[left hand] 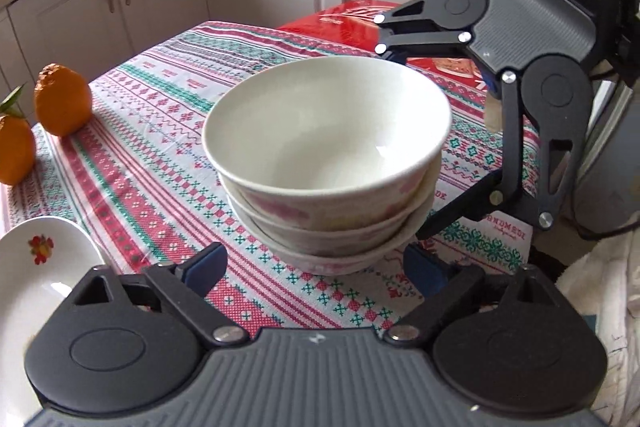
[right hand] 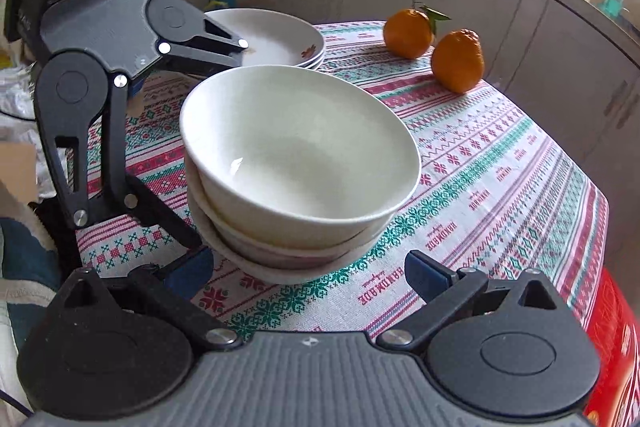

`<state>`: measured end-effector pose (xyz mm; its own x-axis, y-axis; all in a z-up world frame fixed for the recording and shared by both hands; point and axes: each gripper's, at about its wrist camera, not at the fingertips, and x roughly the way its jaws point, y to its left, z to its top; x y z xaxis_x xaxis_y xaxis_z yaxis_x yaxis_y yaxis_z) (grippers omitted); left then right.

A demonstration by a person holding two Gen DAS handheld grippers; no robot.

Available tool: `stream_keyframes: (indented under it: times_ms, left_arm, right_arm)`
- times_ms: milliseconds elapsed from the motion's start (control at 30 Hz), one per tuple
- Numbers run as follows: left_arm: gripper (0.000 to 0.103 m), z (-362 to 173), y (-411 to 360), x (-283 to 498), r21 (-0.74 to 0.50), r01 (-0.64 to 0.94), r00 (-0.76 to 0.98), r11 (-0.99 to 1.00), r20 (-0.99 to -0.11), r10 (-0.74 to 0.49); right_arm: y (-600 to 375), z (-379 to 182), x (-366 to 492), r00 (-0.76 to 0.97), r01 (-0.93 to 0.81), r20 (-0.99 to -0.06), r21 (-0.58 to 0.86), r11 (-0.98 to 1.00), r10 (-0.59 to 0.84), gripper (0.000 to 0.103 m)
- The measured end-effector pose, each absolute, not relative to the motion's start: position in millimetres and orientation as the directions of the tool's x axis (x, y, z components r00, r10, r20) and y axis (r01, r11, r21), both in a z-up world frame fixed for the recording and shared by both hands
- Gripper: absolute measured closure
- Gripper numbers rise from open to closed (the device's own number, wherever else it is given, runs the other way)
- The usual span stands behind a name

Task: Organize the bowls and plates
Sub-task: 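Lift the bowl stack with both grippers and carry it over the flat plate stack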

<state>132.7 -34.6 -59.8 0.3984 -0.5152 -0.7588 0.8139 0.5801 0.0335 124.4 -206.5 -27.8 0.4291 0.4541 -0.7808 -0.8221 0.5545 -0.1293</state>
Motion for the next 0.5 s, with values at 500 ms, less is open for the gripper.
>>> stream_keyframes:
  times_ms: [500]
  left_arm:
    - [0.025, -61, -35, 152, -0.021, 0.885, 0.276, 0.465, -0.781, -0.560]
  right_arm:
    - [-198, -26, 138, 0.312, -0.894, -0.827, -0.088, 0.439, 0.469, 0.008]
